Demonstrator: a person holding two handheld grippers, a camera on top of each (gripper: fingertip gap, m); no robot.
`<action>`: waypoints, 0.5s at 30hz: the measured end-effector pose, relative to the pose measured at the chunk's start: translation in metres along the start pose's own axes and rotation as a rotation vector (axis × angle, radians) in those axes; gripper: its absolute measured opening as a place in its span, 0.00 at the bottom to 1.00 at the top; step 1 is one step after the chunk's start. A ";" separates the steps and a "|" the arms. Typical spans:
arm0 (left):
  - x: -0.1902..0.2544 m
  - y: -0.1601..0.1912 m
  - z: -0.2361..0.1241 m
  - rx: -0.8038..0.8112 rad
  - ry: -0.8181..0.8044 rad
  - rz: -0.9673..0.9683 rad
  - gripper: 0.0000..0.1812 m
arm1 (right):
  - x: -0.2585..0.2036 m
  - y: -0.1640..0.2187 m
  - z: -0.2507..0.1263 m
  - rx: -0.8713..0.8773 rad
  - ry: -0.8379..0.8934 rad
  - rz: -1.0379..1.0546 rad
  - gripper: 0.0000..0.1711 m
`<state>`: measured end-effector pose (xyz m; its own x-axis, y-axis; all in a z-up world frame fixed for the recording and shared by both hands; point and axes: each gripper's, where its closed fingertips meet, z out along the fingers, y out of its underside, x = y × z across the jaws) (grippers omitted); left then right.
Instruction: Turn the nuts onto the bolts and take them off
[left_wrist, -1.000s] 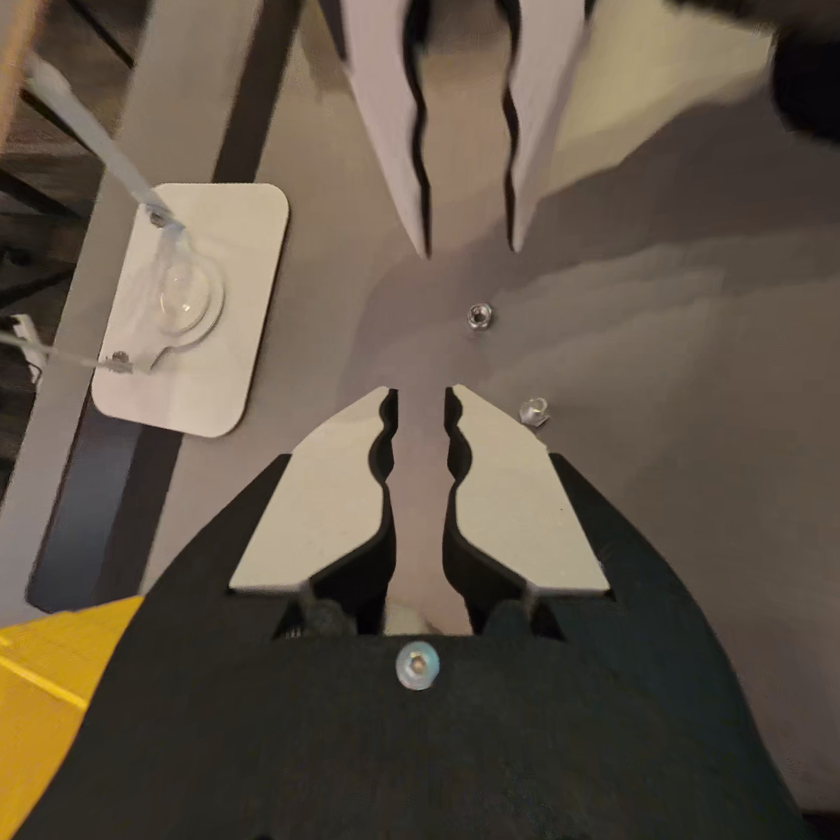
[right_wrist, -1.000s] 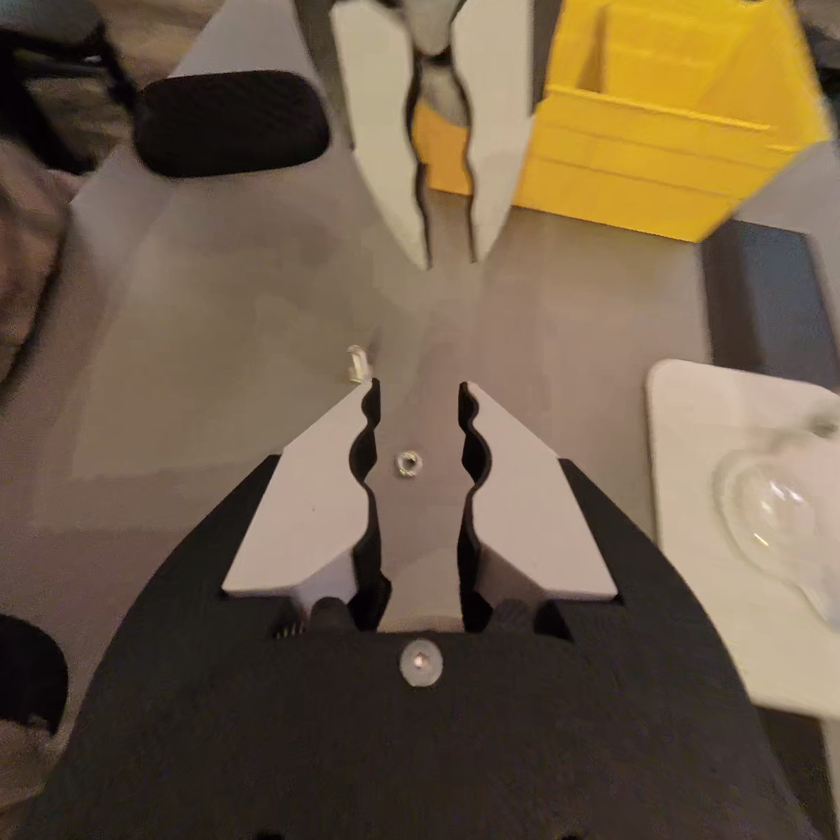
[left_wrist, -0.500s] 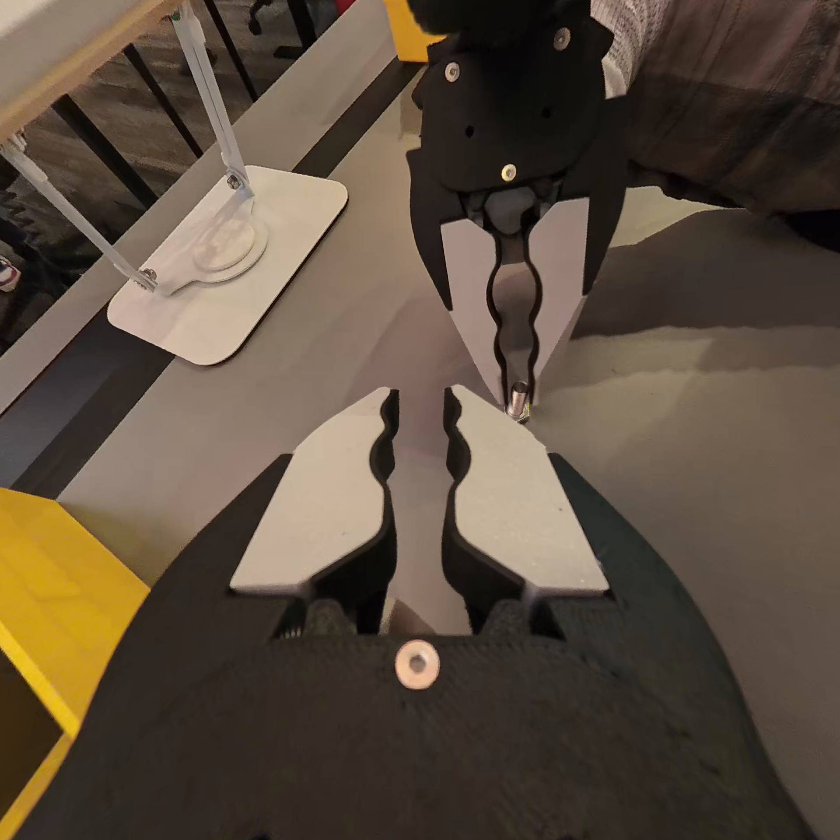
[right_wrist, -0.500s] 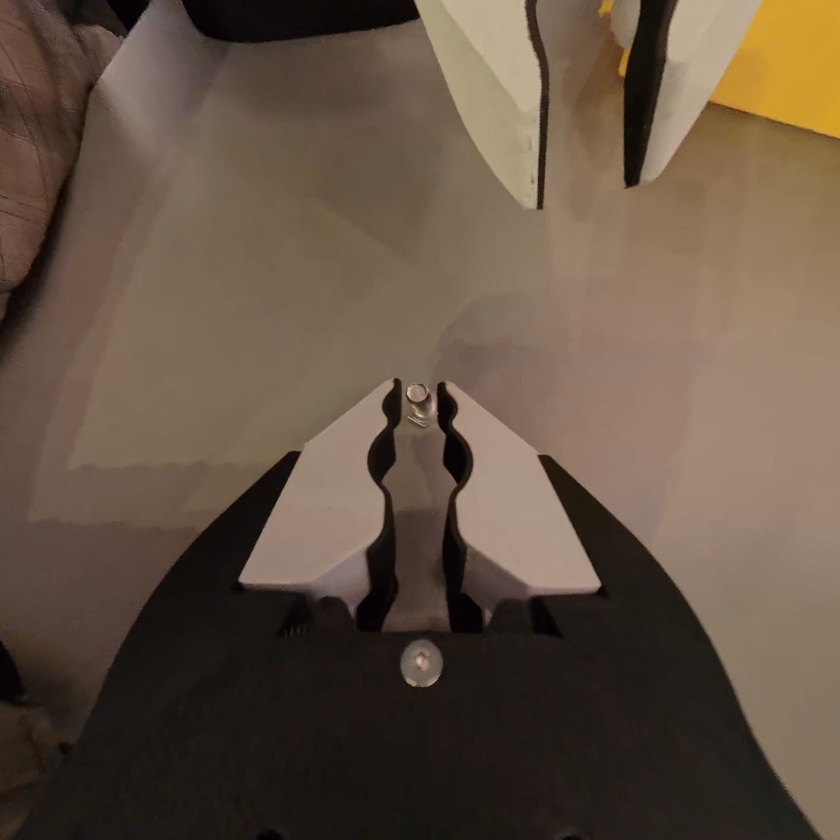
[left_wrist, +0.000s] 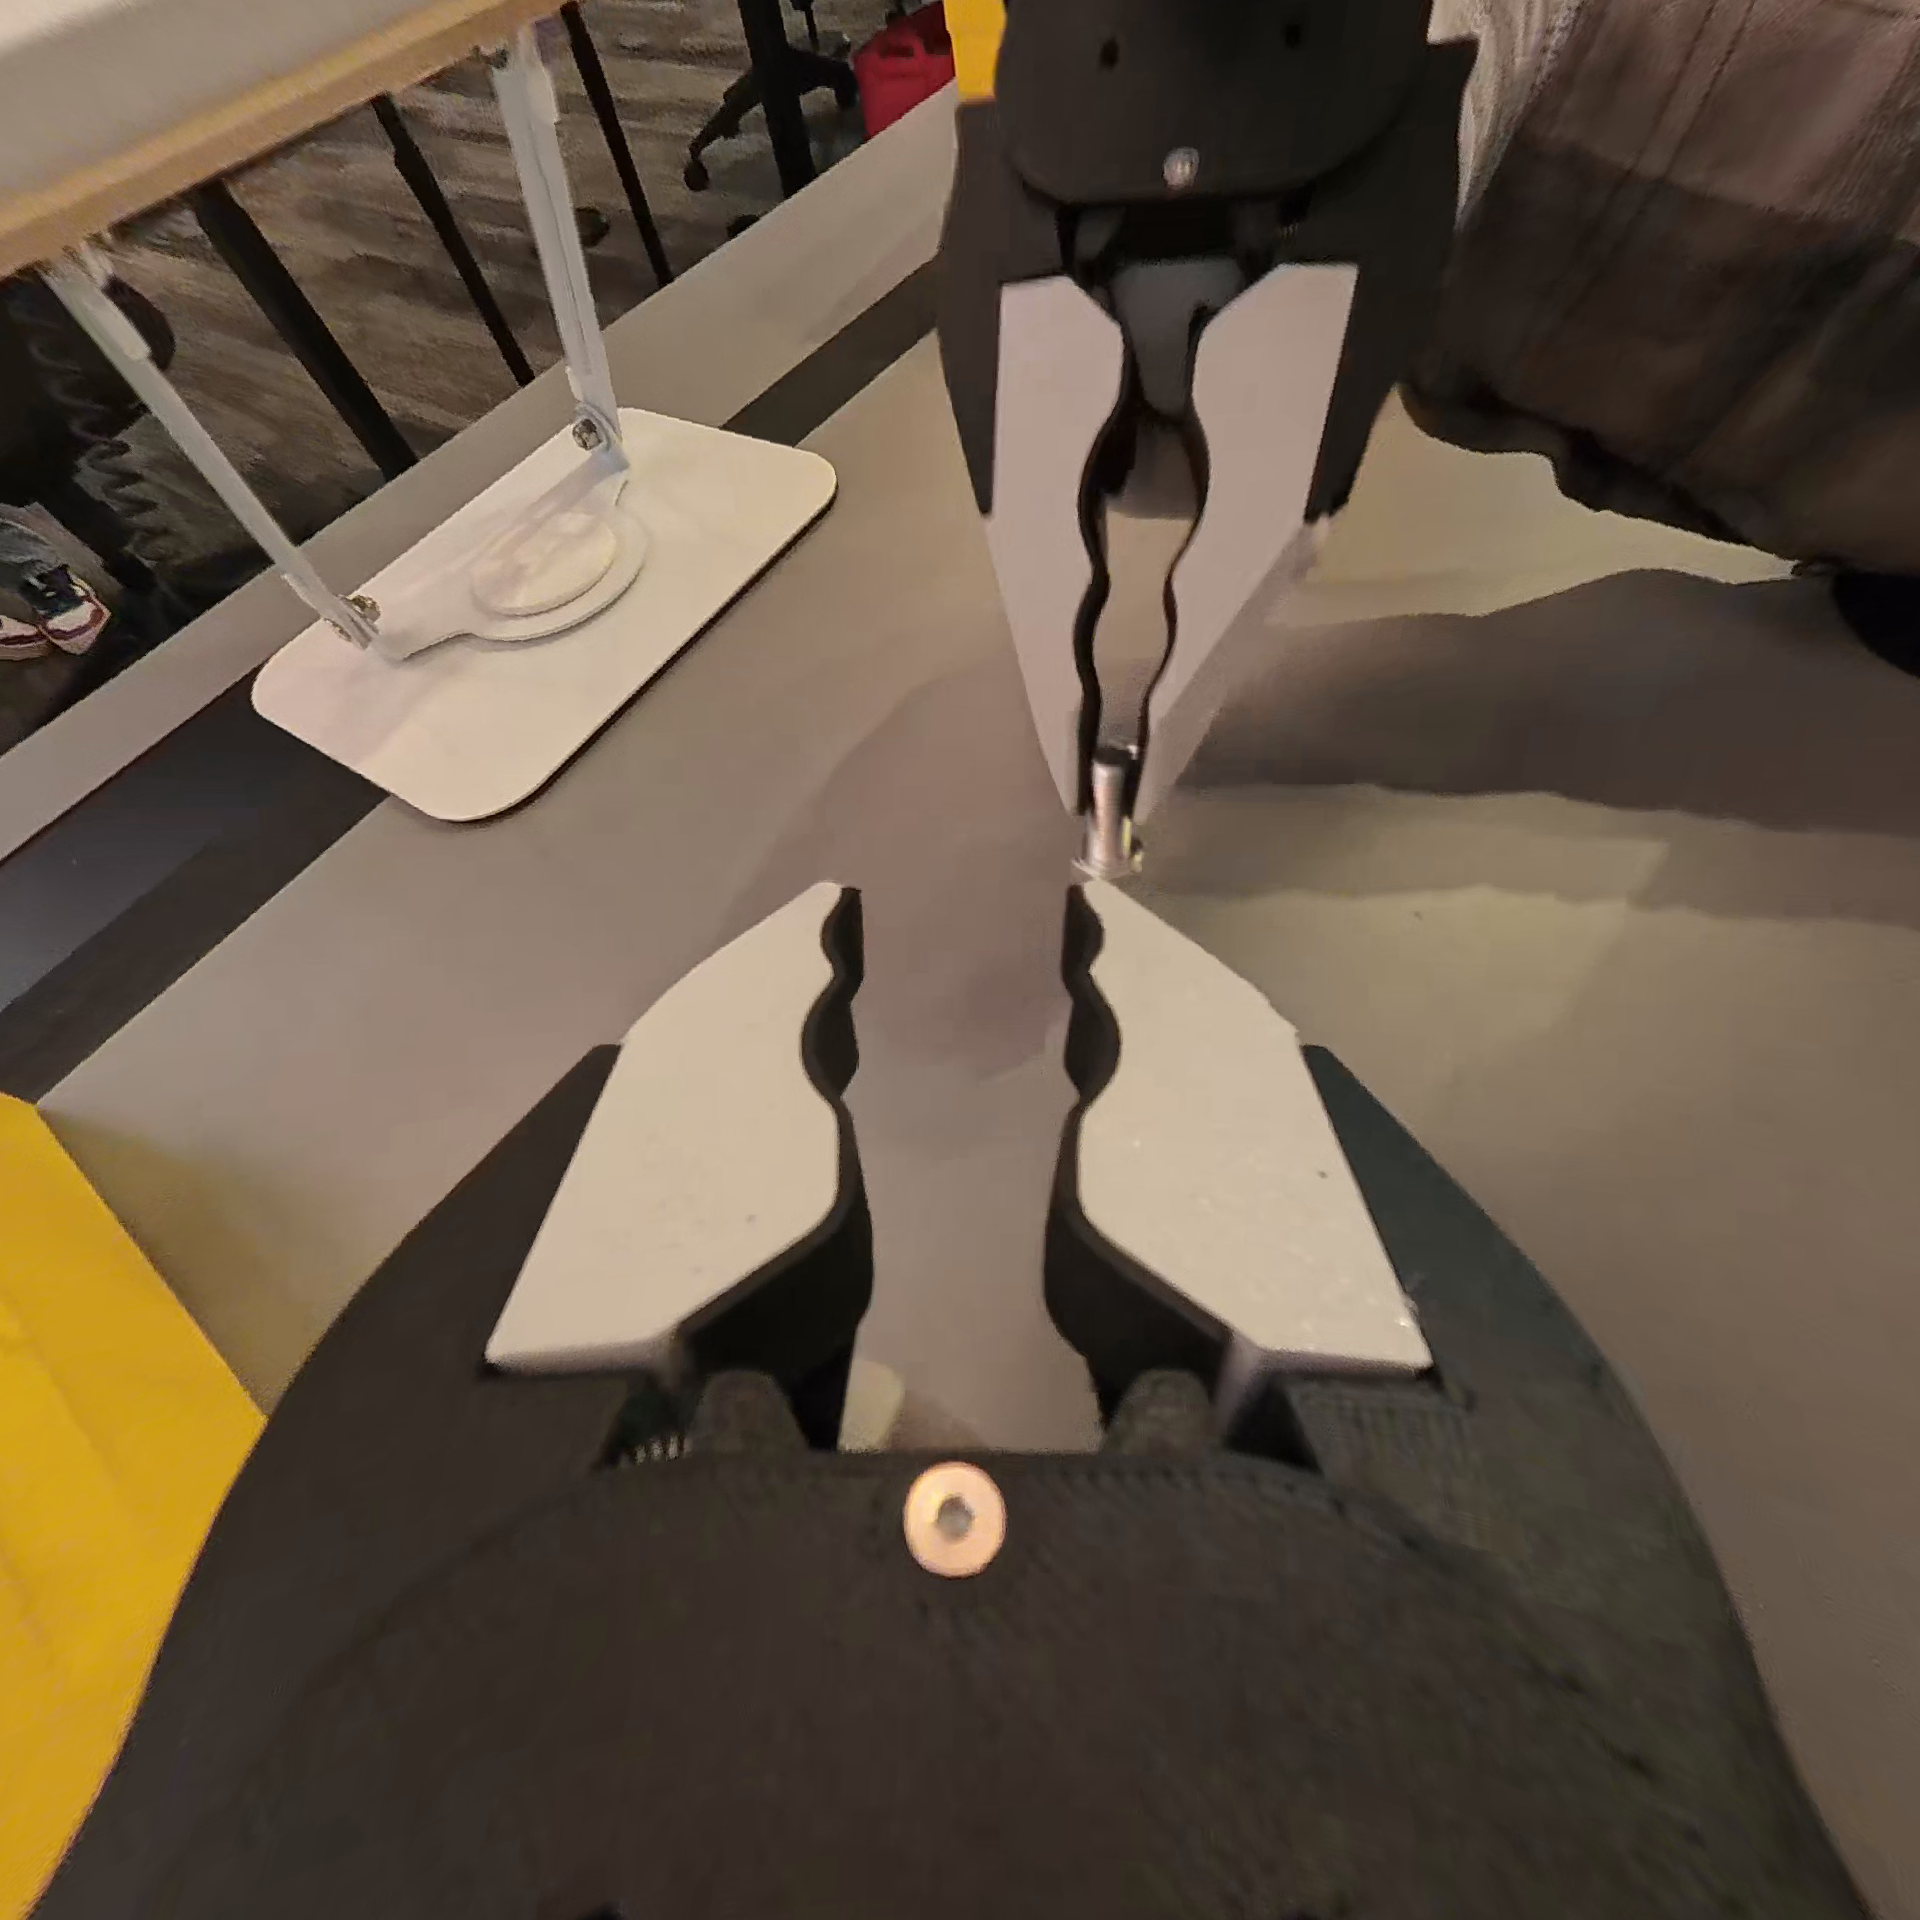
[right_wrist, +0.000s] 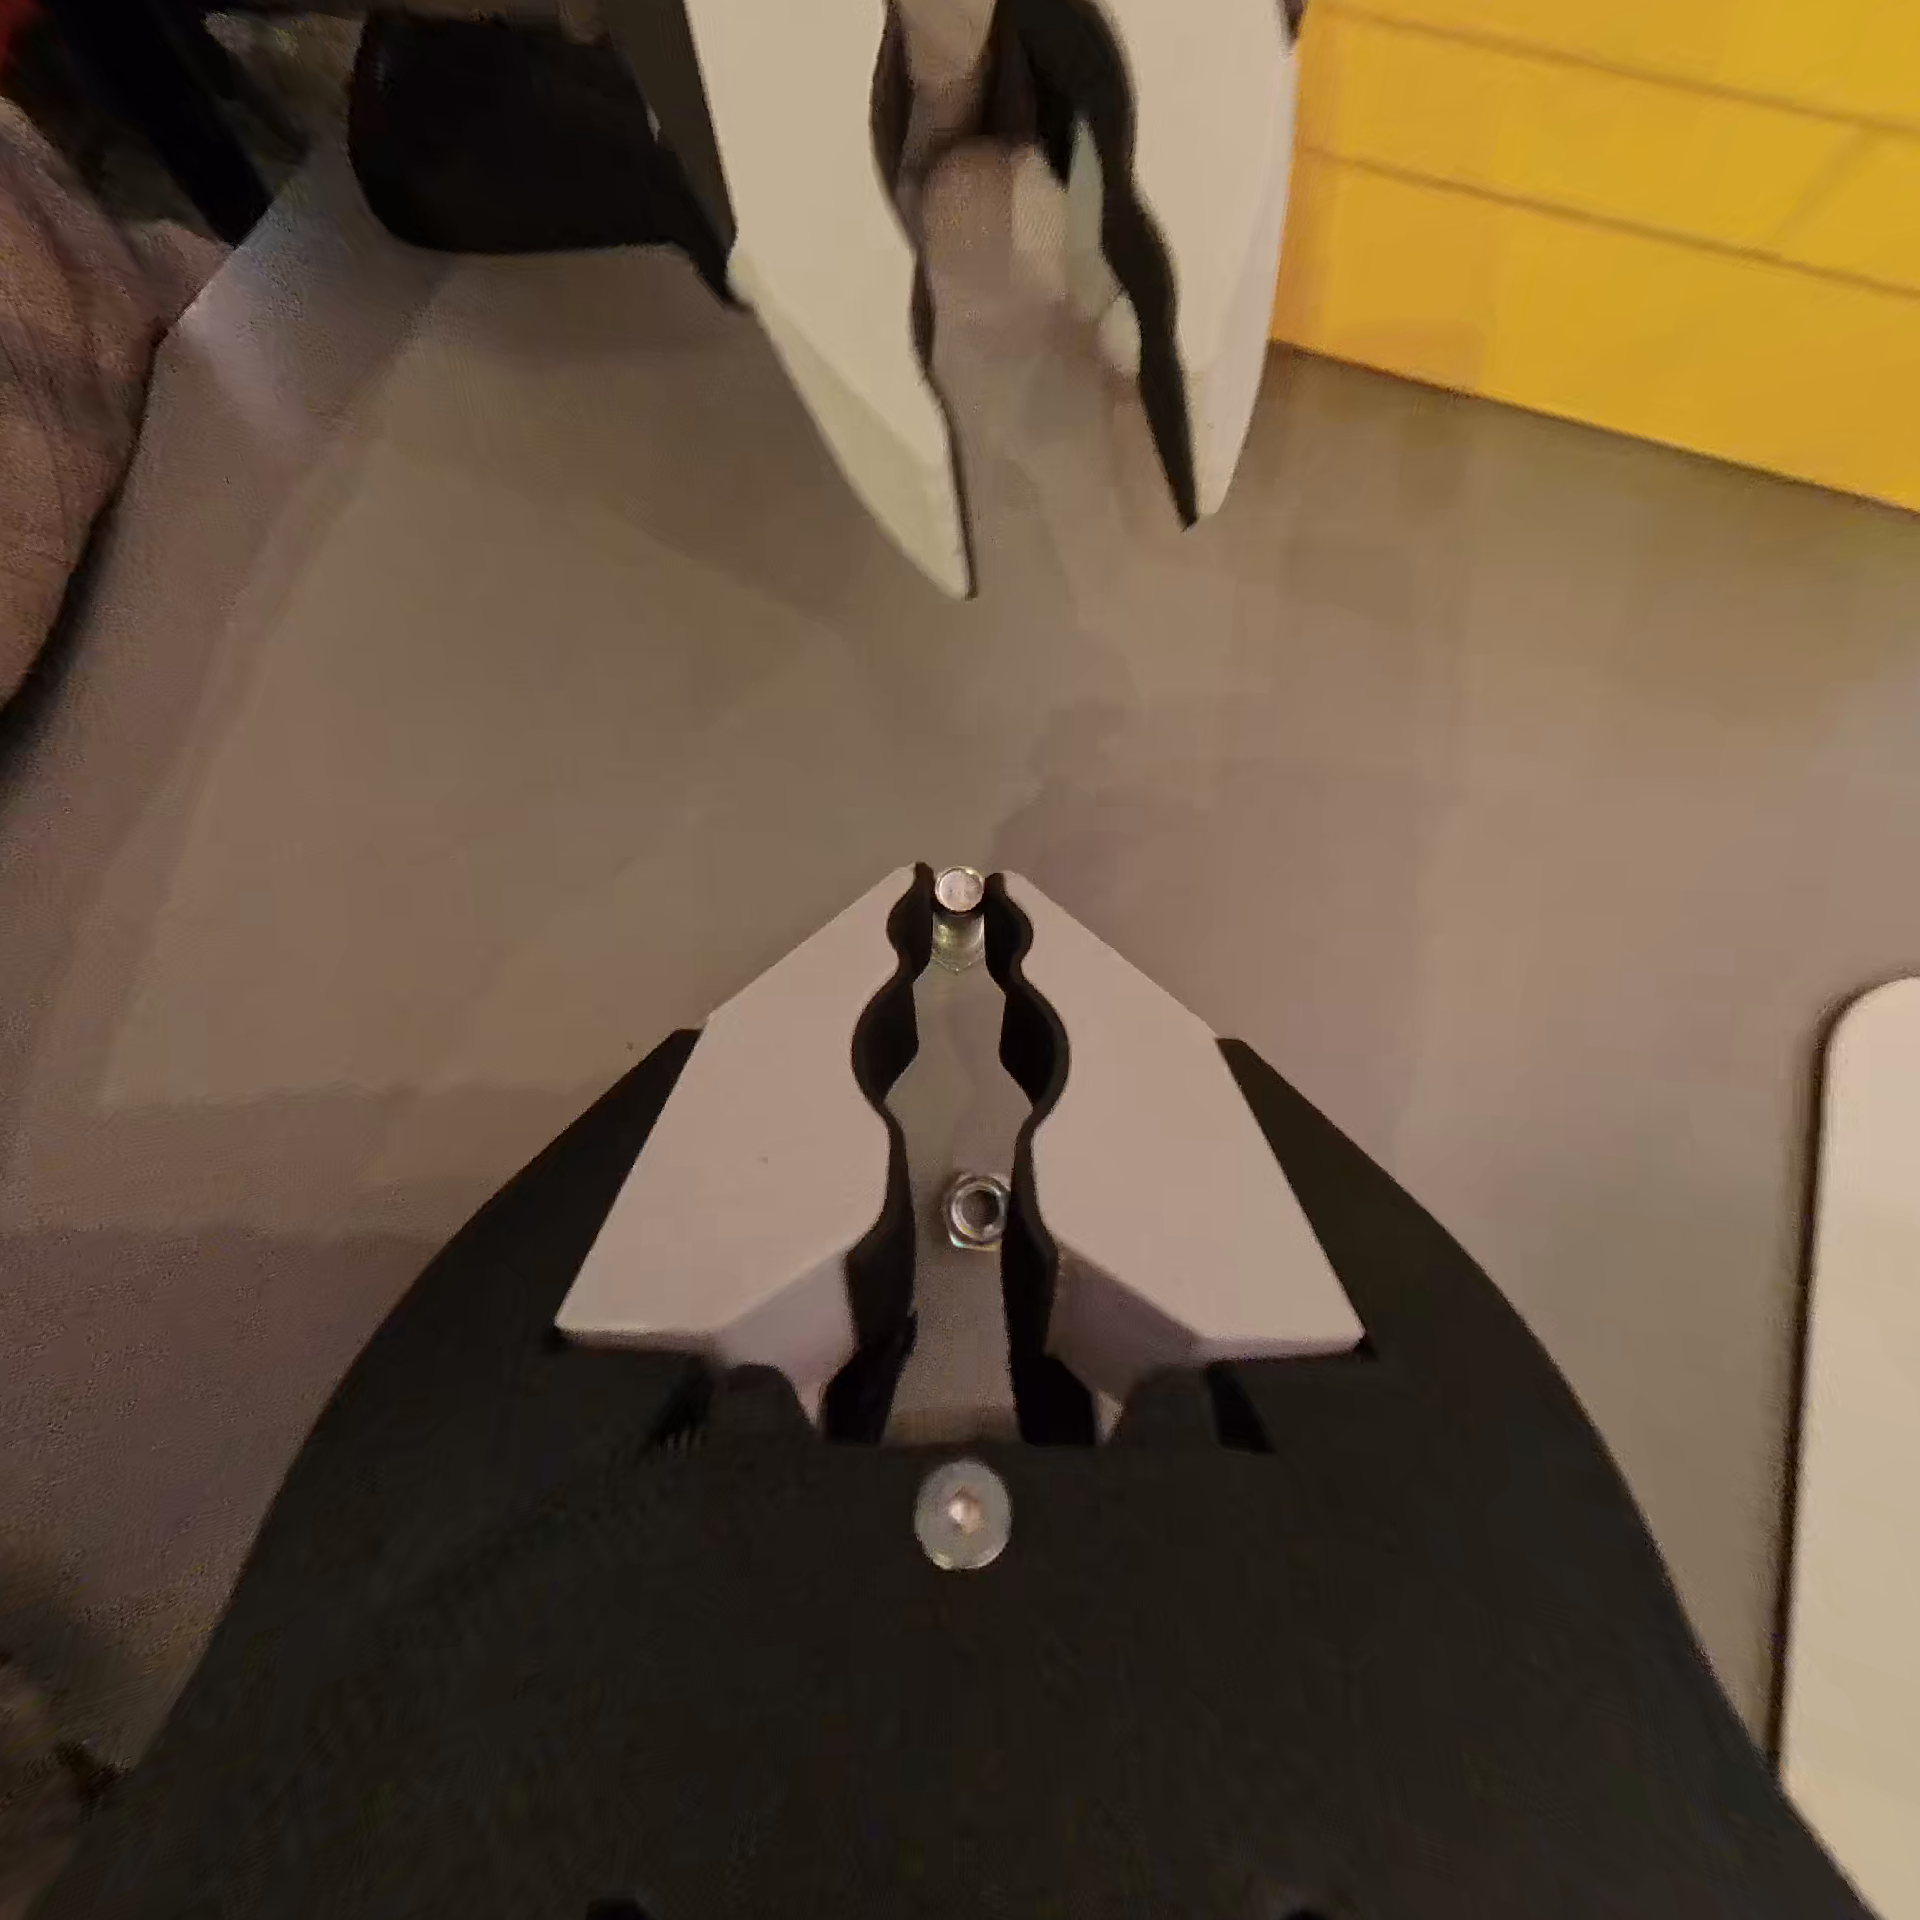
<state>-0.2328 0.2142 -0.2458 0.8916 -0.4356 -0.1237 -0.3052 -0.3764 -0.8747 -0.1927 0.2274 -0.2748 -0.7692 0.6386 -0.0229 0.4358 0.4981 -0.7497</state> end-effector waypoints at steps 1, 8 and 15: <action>0.003 0.001 0.002 0.001 0.008 -0.001 0.22 | 0.002 -0.004 -0.005 0.024 0.014 -0.003 0.04; 0.021 -0.012 0.022 0.107 0.027 -0.041 0.24 | -0.004 -0.060 -0.050 0.297 0.063 -0.074 0.04; 0.018 -0.032 0.036 0.190 -0.090 0.013 0.18 | -0.009 -0.072 -0.059 0.306 0.086 -0.107 0.04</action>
<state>-0.1946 0.2477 -0.2369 0.9171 -0.3610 -0.1693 -0.2555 -0.2063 -0.9446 -0.1895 0.2204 -0.1815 -0.7548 0.6462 0.1126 0.1844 0.3738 -0.9090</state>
